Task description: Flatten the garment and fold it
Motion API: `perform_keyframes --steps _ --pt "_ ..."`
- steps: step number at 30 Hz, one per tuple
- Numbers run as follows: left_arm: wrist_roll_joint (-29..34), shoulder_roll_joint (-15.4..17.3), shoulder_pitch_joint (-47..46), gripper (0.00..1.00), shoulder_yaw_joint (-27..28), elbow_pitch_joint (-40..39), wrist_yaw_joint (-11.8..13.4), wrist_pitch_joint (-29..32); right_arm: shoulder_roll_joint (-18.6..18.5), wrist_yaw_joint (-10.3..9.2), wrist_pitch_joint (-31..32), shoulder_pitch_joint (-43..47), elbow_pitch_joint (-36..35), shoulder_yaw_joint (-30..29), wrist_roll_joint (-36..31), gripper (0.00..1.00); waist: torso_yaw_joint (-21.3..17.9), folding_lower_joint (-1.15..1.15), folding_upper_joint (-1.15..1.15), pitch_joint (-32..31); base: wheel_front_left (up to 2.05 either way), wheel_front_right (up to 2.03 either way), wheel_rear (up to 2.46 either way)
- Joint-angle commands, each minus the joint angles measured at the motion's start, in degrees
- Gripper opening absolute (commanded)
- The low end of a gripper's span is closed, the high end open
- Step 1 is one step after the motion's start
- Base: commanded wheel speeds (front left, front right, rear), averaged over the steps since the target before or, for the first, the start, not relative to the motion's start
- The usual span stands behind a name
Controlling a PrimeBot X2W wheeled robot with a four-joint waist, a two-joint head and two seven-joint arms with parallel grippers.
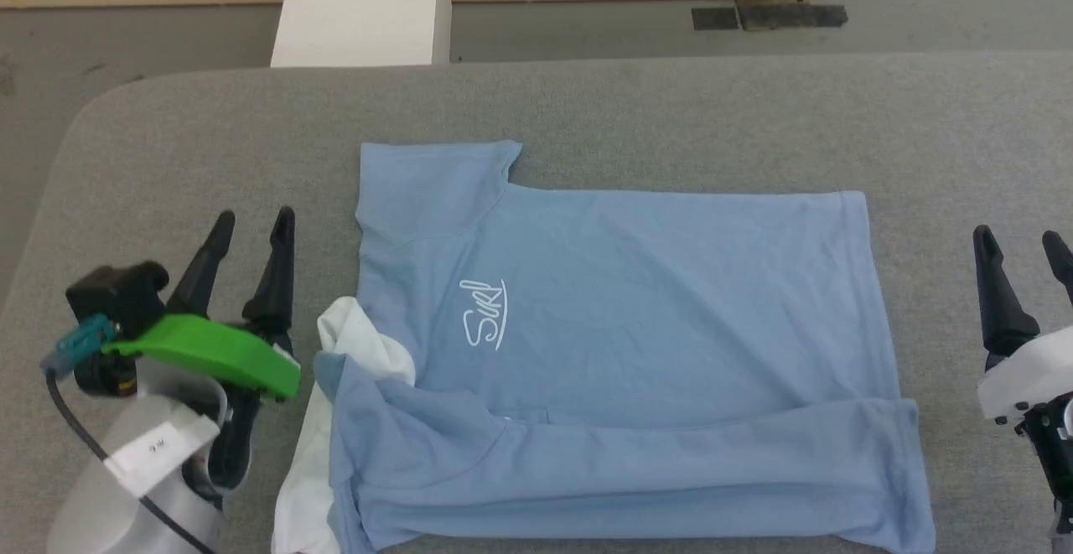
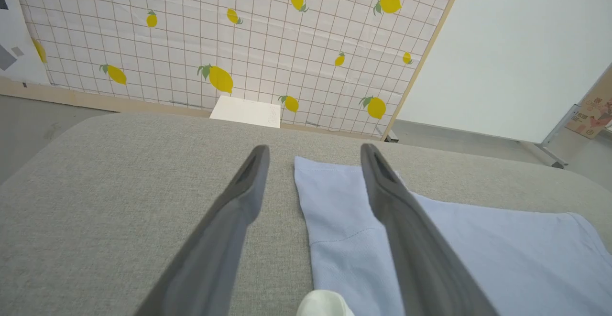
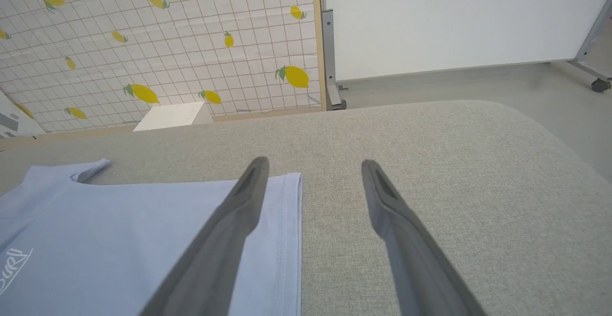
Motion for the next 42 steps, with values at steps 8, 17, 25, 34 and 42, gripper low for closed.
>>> perform_keyframes --steps 8,17,25,34,42 --pt "0.2 0.3 -15.6 1.0 -3.4 7.1 -2.3 6.4 1.3 -0.09 0.5 -3.4 -1.8 0.9 -1.2 1.0 -0.4 0.0 0.26 6.4 0.0 0.0 0.0" --pt "-2.0 0.9 -37.1 1.0 -9.2 21.1 -3.1 27.6 4.3 -0.09 1.7 -7.2 -5.0 3.7 -3.0 1.0 -4.0 0.0 0.26 14.7 0.0 0.0 0.0" --pt "-0.9 3.3 -44.8 1.0 -15.3 29.6 -1.7 52.0 6.8 -0.09 1.5 -5.6 -8.2 2.3 -3.6 1.0 -8.1 0.0 0.26 19.9 0.0 0.0 0.0" --pt "-1.7 4.1 -42.3 0.0 -18.1 30.3 0.3 64.9 7.6 -0.09 1.4 -5.1 -9.1 1.7 -3.7 1.0 -8.0 0.0 0.26 20.7 0.0 0.0 0.0" --pt "-5.3 4.3 -41.6 0.0 -15.4 25.3 0.4 64.5 5.9 -0.09 6.0 -9.0 -10.2 2.3 -4.5 1.0 -6.9 0.0 0.26 20.2 0.0 0.0 0.0"
